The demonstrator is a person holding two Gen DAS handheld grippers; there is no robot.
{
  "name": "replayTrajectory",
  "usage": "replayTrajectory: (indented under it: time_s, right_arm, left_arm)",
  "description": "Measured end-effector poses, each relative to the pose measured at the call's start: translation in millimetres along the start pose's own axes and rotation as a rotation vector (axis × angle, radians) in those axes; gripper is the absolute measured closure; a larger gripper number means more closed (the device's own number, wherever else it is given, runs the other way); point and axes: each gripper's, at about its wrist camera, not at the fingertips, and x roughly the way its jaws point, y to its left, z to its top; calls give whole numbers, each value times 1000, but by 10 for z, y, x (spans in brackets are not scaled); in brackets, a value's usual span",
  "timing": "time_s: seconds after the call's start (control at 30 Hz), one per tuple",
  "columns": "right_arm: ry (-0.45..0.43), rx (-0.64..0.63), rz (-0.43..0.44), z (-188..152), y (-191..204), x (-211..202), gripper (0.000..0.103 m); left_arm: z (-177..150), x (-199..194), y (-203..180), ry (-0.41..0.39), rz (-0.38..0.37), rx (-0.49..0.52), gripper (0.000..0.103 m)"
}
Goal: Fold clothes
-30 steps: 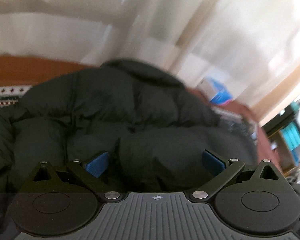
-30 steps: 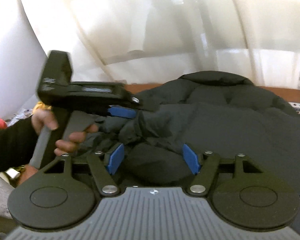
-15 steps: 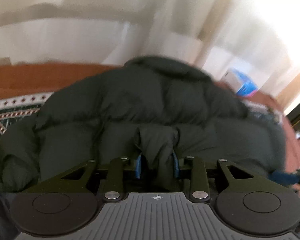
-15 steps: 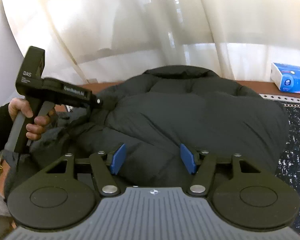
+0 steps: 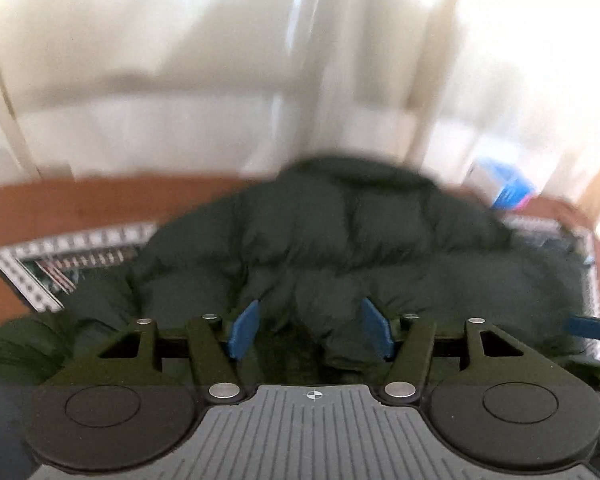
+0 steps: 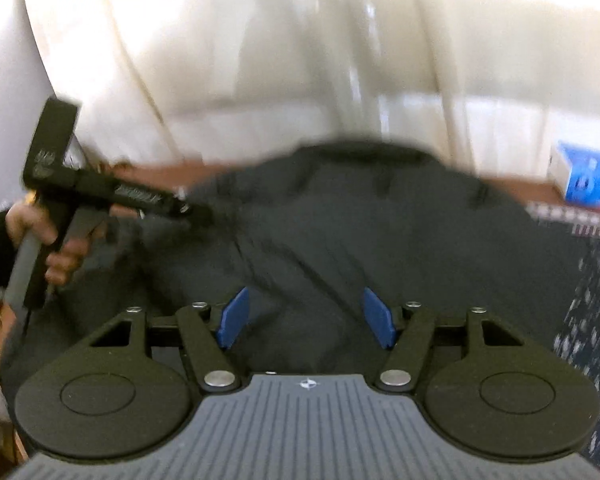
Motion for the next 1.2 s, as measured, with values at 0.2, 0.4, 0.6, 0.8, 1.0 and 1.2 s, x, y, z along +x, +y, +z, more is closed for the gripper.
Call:
replayTrajectory:
  time_s: [0.2,0.4,0.6,0.8,1.0,1.2]
  right_arm:
    - [-28,-18,-51,71,-131,126,37]
    - [12,-38,-107,0,-270,409,35]
    - [52,-58,-163,-70,-409,692,35]
    - [49,-78,-90,181,-334,522,32]
    - [-68,-234,210,712,350,219,11]
    - [0,-451,455,923,1448,584,11]
  left_arm:
    - [-243,71,-551,39,-86,124,25]
    - [-619,444,-620,105,19,156,27]
    - [-685,620,-620,131,52,146,27]
    - [-481,-46,-516,44,81,22,24]
    - [-605,-1270,93,-195,358,-162,4]
    - [-1217,-1922,1005,-183,661,-392,2]
